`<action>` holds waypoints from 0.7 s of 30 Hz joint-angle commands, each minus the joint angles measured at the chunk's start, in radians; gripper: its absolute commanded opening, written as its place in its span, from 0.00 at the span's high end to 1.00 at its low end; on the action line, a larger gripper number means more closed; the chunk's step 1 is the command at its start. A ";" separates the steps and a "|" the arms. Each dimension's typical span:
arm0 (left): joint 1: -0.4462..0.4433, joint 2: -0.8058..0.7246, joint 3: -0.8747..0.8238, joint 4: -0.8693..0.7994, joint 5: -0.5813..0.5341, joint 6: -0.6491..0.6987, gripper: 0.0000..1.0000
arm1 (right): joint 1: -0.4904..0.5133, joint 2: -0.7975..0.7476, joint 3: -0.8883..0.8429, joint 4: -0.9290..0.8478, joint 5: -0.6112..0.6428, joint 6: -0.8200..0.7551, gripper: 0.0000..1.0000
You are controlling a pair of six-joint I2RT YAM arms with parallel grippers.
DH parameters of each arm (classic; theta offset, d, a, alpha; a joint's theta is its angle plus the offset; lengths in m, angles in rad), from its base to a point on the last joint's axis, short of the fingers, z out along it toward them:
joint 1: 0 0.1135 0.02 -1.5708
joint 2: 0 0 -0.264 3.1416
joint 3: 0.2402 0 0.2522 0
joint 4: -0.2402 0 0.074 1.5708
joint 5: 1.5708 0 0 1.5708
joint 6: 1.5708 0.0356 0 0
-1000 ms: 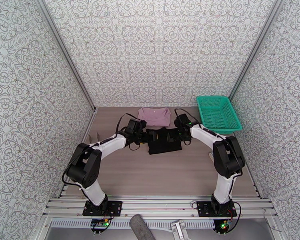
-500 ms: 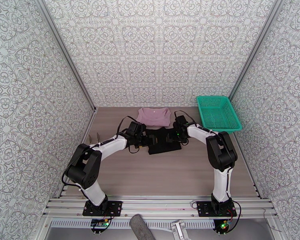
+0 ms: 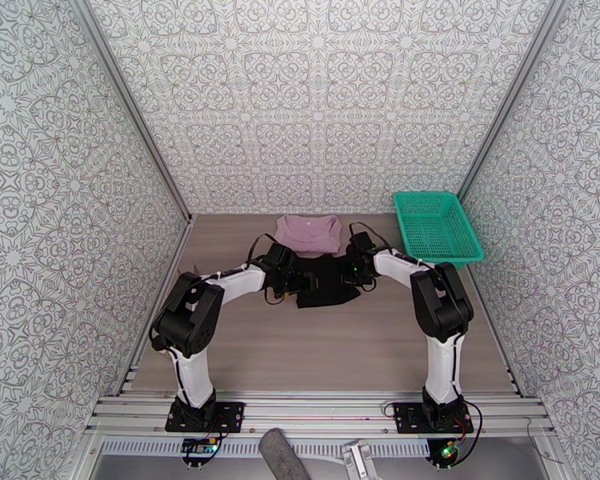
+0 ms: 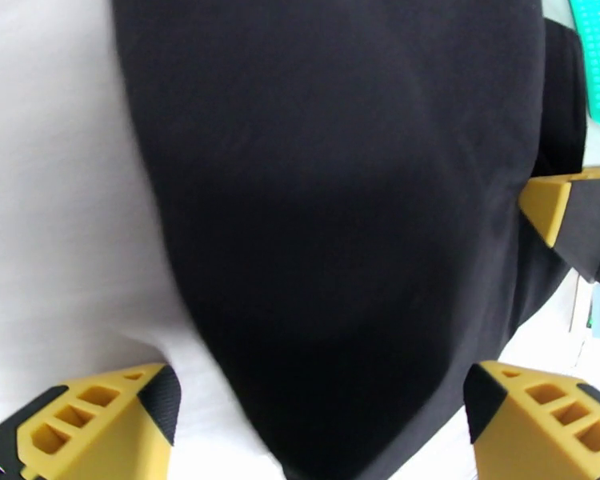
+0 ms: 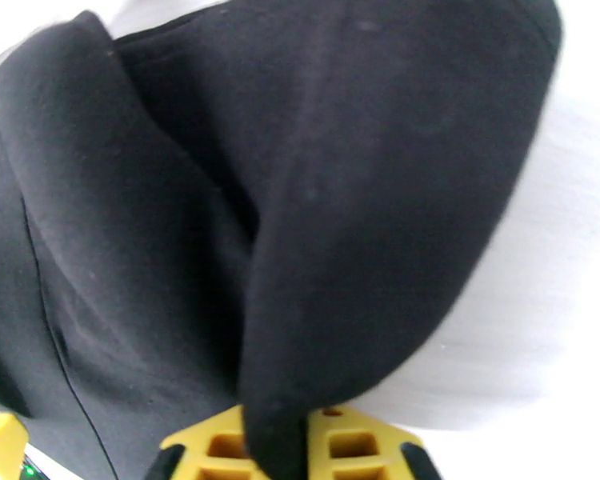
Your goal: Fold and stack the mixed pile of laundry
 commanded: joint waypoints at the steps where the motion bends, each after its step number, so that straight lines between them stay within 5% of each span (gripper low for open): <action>1: -0.008 0.059 0.040 0.019 0.031 -0.002 0.01 | 0.001 0.013 -0.034 0.005 -0.011 0.007 0.95; 8: -0.019 0.122 0.049 0.062 0.052 -0.016 0.02 | 0.001 0.013 -0.043 0.005 -0.013 0.009 0.97; 14: -0.034 0.142 0.032 0.132 0.070 -0.041 0.29 | 0.001 0.011 -0.056 0.009 -0.017 0.012 0.98; 17: -0.041 0.140 0.028 0.163 0.079 -0.049 0.45 | 0.001 0.011 -0.062 0.013 -0.019 0.013 0.99; 20: -0.047 0.138 0.026 0.176 0.080 -0.053 0.74 | 0.000 0.006 -0.069 0.020 -0.029 0.018 1.00; 21: -0.051 0.135 0.024 0.179 0.076 -0.054 0.92 | 0.000 0.003 -0.072 0.023 -0.034 0.021 1.00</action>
